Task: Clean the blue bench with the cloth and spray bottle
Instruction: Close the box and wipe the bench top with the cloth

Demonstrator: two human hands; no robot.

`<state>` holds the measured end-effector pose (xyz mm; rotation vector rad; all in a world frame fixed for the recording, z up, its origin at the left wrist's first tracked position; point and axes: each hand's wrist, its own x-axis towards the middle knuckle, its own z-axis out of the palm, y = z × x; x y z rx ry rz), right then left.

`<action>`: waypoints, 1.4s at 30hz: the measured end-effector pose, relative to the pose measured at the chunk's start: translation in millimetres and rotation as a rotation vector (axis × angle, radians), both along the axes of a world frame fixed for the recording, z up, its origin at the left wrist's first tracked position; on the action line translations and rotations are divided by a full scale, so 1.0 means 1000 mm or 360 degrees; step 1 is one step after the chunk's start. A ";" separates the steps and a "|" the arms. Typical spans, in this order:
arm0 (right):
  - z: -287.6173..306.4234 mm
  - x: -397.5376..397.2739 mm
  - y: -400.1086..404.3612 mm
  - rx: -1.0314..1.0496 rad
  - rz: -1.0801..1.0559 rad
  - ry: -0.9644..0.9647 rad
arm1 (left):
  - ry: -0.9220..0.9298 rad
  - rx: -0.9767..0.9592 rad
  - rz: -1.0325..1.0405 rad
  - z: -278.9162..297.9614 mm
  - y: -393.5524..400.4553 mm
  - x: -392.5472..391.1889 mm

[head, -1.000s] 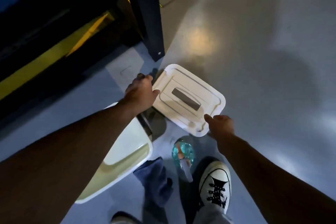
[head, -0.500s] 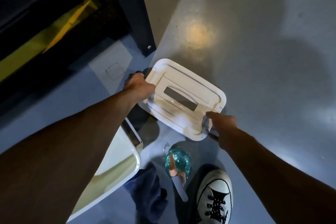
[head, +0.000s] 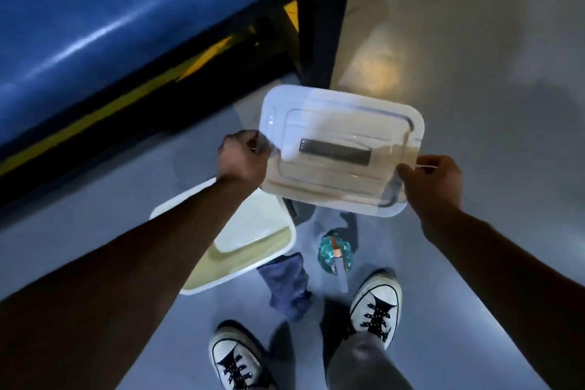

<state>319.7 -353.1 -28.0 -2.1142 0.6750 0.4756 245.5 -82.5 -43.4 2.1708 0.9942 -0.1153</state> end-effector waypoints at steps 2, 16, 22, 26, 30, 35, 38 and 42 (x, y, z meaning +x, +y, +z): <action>0.016 -0.006 0.023 0.0002 0.0125 -0.0012 | 0.0033 0.0010 0.0140 0.015 0.019 -0.027; -0.042 -0.089 0.146 -0.0228 0.0909 0.0025 | 0.0356 -0.0017 0.0806 -0.007 0.082 -0.212; -0.073 -0.115 0.154 -0.0318 0.1084 0.0040 | 0.0308 0.0080 0.0816 -0.033 0.075 -0.249; -0.070 -0.120 0.159 -0.0349 0.1106 -0.0105 | 0.0368 0.0051 0.0837 -0.039 0.074 -0.251; -0.068 -0.125 0.160 -0.0393 0.1188 -0.0202 | 0.0358 -0.0007 0.0942 -0.035 0.072 -0.249; -0.076 -0.111 0.160 -0.0464 0.1283 -0.0072 | 0.0371 -0.0096 0.0984 -0.038 0.070 -0.253; -0.068 -0.104 0.159 -0.0472 0.1378 0.0007 | 0.0429 -0.0151 0.0939 -0.032 0.072 -0.251; -0.041 -0.118 0.148 -0.0385 0.1344 -0.0033 | 0.0479 -0.0202 0.0916 -0.018 0.065 -0.259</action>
